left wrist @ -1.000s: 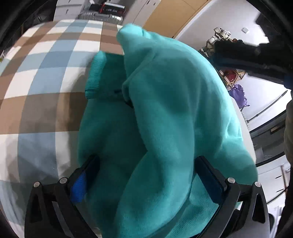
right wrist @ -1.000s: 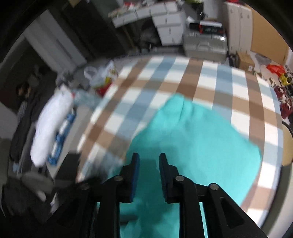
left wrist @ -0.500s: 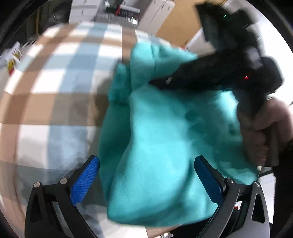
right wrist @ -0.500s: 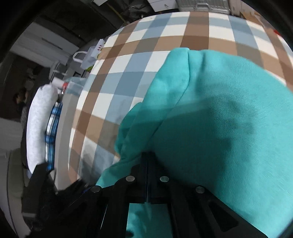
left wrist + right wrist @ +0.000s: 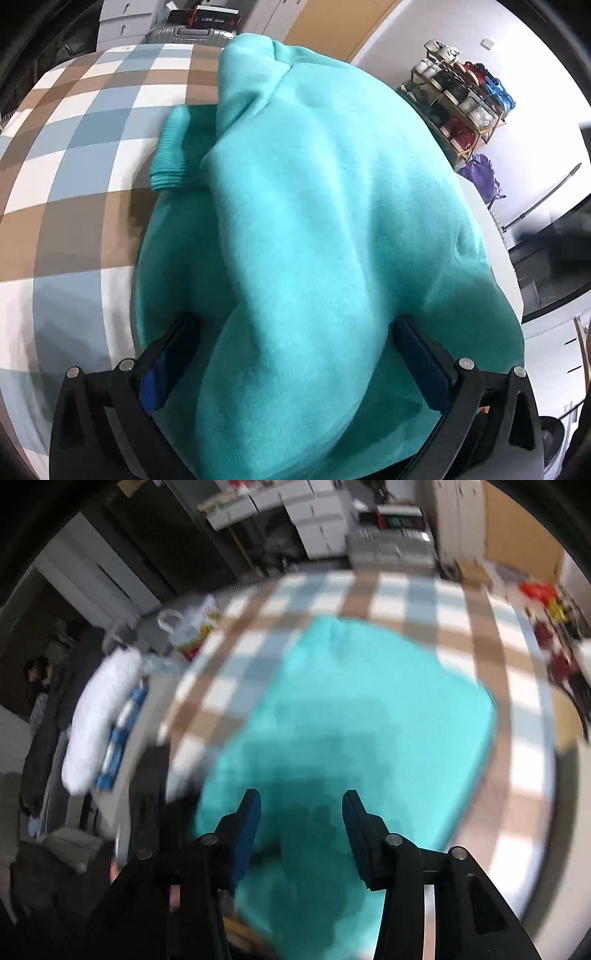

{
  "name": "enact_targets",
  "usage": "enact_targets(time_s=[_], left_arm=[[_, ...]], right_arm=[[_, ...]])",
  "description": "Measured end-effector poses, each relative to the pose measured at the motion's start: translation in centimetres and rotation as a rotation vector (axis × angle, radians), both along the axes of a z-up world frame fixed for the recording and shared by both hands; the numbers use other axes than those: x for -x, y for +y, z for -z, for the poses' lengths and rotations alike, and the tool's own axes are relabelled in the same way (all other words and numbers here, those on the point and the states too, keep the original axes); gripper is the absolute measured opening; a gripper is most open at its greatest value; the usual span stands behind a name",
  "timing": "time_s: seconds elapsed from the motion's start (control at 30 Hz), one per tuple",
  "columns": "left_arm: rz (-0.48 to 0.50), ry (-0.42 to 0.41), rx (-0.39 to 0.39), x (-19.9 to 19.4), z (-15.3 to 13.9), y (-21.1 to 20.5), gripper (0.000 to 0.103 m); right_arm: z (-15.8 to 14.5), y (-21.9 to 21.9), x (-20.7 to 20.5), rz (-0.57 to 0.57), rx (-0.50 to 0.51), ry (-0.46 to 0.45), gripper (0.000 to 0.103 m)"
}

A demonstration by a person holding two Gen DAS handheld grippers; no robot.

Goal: Fold large clothes

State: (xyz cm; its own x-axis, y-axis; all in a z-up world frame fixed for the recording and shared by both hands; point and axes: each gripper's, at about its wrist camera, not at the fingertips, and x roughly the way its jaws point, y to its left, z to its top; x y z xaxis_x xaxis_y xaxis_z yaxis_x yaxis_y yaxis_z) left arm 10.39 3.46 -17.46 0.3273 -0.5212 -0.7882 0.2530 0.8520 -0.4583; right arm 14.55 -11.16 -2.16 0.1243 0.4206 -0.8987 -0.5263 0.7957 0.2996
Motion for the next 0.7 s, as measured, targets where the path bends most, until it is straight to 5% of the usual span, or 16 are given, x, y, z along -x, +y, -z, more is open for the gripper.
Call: enact_targets(time_s=[0.1, 0.3, 0.43, 0.57, 0.63, 0.7], left_arm=[[-0.012, 0.012, 0.014, 0.5, 0.2, 0.9, 0.102], [-0.025, 0.018, -0.008, 0.2, -0.9, 0.3, 0.101], [0.015, -0.014, 0.255, 0.5, -4.7, 2.4, 0.101], [0.098, -0.17, 0.428, 0.1, -8.8, 3.2, 0.101], [0.145, -0.145, 0.446, -0.5, -7.7, 2.1, 0.101], [0.14, -0.056, 0.353, -1.4, -4.4, 0.6, 0.1]], right_arm=[[2.2, -2.1, 2.4, 0.005, -0.001, 0.129, 0.041], [8.1, -2.8, 3.0, 0.054, 0.053, 0.15, 0.036], [8.5, -3.1, 2.9, 0.078, 0.029, 0.139, 0.036], [9.2, -4.2, 3.1, 0.12, -0.085, 0.102, 0.036], [9.2, -5.6, 3.2, 0.156, -0.176, 0.117, 0.036], [8.0, -6.3, 2.9, 0.144, -0.201, 0.131, 0.031]])
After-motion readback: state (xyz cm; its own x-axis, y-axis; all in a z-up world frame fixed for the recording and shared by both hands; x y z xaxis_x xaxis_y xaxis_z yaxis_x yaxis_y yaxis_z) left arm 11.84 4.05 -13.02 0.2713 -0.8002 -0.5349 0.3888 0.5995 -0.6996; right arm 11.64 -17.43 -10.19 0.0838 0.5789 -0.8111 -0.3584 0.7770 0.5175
